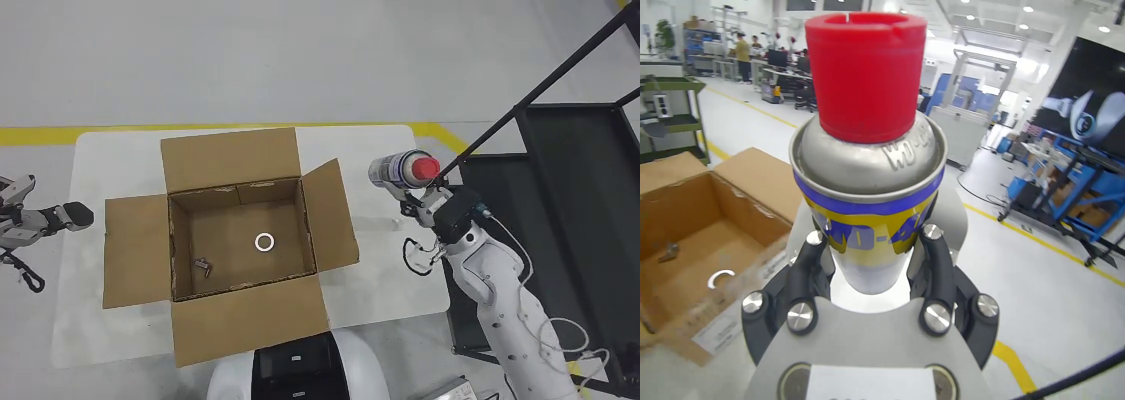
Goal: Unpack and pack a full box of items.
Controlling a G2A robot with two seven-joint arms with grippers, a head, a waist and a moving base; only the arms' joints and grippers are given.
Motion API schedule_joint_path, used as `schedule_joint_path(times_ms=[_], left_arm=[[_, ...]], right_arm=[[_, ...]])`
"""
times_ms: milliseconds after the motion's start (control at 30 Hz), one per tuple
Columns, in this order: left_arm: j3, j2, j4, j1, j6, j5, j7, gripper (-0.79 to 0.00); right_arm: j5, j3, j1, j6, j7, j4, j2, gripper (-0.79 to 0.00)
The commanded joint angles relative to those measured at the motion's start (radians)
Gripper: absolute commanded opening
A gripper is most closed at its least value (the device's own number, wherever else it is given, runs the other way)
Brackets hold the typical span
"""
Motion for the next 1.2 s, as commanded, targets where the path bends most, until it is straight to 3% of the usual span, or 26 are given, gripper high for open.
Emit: schedule_joint_path(times_ms=[0,200,867,1000,1167], left_arm=[[0.0,0.0,0.0,0.0,0.0,0.0,0.0,0.0],[0.0,0.0,0.0,0.0,0.0,0.0,0.0,0.0],[0.0,0.0,0.0,0.0,0.0,0.0,0.0,0.0],[0.0,0.0,0.0,0.0,0.0,0.0,0.0,0.0],[0.0,0.0,0.0,0.0,0.0,0.0,0.0,0.0]], right_arm=[[-0.014,-0.044,0.017,0.003,0.027,-0.042,-0.003,-0.785],[-0.004,-0.199,0.114,0.016,0.103,-0.02,-0.021,-0.785],[-0.004,-0.199,0.114,0.016,0.103,-0.02,-0.021,-0.785],[-0.097,-0.248,0.176,-0.036,0.248,-0.067,-0.02,-0.785],[-0.189,-0.414,0.362,-0.124,0.481,-0.081,-0.039,-0.785]])
